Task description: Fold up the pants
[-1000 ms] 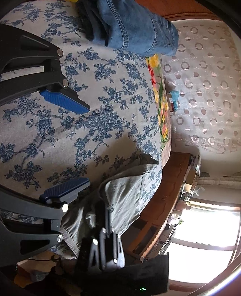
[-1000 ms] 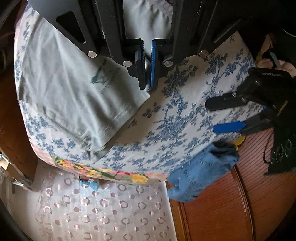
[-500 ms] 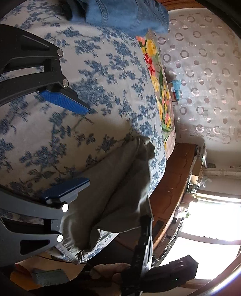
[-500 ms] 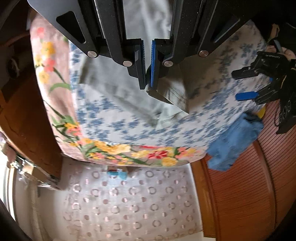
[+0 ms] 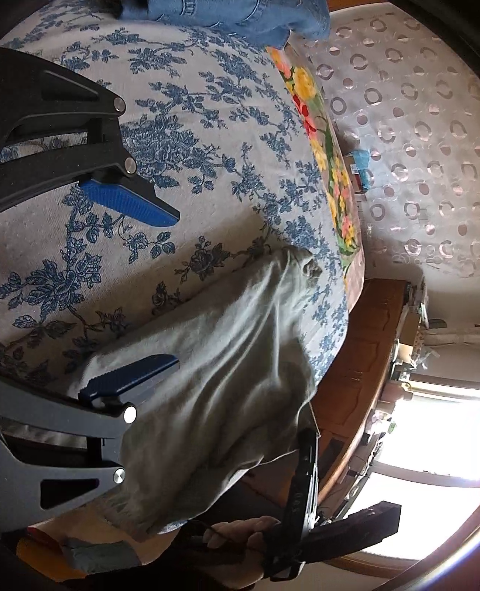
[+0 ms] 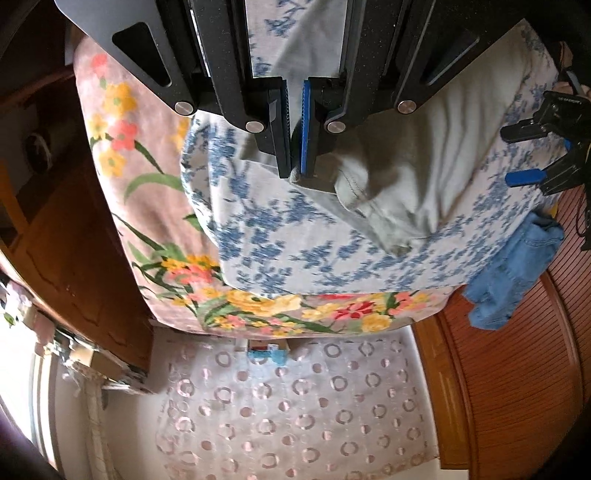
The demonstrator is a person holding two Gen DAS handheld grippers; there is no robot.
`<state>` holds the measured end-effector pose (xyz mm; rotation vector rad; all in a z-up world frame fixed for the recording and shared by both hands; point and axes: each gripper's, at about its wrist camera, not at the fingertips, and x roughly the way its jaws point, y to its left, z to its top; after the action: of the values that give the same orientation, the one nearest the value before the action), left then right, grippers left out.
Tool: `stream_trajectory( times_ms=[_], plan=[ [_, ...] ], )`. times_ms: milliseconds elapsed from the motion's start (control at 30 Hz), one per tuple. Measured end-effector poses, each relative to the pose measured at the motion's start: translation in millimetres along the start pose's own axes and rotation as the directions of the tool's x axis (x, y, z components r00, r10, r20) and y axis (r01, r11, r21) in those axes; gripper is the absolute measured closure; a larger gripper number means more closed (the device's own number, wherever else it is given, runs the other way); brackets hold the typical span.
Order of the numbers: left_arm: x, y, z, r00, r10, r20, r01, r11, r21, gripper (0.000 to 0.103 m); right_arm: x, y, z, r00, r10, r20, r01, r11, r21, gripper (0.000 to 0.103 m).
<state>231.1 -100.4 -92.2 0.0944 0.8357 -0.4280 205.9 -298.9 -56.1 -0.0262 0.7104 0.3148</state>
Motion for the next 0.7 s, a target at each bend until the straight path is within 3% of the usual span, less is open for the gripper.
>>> stream_trajectory(
  times_ms=[467,633,700],
  plan=[
    [15.0,-0.1,-4.6,0.999,0.011,-0.039,-0.011,1.0,-0.003,0.03,18.5,-14.2,2.3,0.998,-0.057,-0.035,0.058,0.998,0.032,0.098],
    [18.5,-0.7,-6.0,0.999,0.014,-0.05,-0.014,1.0,-0.003,0.029,19.6,-17.2,2.3,0.999,-0.037,-0.036,0.039,0.998,0.053,0.098],
    [19.3,-1.3,-6.1,0.998,0.021,-0.052,-0.021,1.0,-0.001,0.027,18.7,-19.2,1.4,0.999,-0.028,-0.041,0.03,0.998,0.061,0.088]
  ],
)
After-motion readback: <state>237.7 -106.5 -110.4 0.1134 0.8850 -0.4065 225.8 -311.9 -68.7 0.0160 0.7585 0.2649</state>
